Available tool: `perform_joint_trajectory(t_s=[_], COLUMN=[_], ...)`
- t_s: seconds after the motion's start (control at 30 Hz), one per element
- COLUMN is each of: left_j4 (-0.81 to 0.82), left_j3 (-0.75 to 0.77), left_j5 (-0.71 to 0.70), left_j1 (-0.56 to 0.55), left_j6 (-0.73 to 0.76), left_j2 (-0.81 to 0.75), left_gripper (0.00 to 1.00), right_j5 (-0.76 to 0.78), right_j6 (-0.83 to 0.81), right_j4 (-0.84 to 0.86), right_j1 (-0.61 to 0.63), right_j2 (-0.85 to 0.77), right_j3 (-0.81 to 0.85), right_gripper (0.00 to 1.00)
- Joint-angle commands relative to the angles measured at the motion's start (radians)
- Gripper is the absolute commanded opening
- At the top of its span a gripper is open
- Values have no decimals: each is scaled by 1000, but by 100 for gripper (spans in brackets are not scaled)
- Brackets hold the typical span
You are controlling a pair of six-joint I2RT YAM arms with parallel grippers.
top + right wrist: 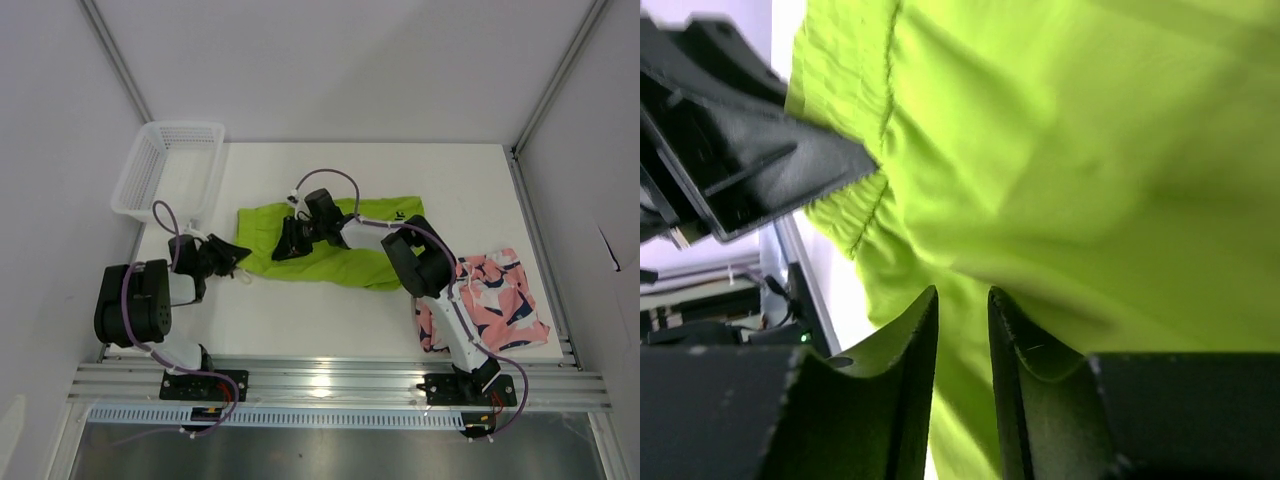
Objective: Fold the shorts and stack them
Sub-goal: Fold the shorts
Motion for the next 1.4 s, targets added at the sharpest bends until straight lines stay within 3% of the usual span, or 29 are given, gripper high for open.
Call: perform_joint_trajectory(t_s=[0.0,0.37,0.43,0.47,0.5,0.53,0.6,0.77,1.03,1.13,1.27,1.37], left_j4=[1,-257,-303,-321,-334,-360,-368,-313,-179,-138,-61,-42], left_j3=[-28,-115,-115,-97,-89,-68,-43,18,47,38,24,23], left_j5=[-17,-193,-218,-221,-221,-221,-213,-164,-66,-15,40,58], left_j1=[-2,-38,-41,-39,-39,-41,-39,-36,16,47,59,59], left_j6=[40,88,109,118,123,131,146,128,63,60,51,57], left_j2=[-68,-359,-381,-384,-381,-375,-346,-221,-54,-39,-22,-34], left_gripper=[8,11,25,38,63,74,86,93,91,82,45,29], right_j5=[66,100,107,106,107,112,126,117,117,115,115,115], right_j6=[-46,-32,-38,-42,-47,-52,-68,-90,-108,-110,-111,-113], right_j4=[-11,-55,-95,-100,-109,-117,-146,-177,-198,-201,-206,-212], right_j1=[-25,-9,-4,-2,1,2,4,5,5,7,8,10], right_j2=[-61,78,92,94,94,95,97,114,117,118,126,132], right_j3=[-9,96,108,106,106,108,111,126,135,140,148,160], right_gripper=[30,30,30,30,30,29,28,27,26,26,25,25])
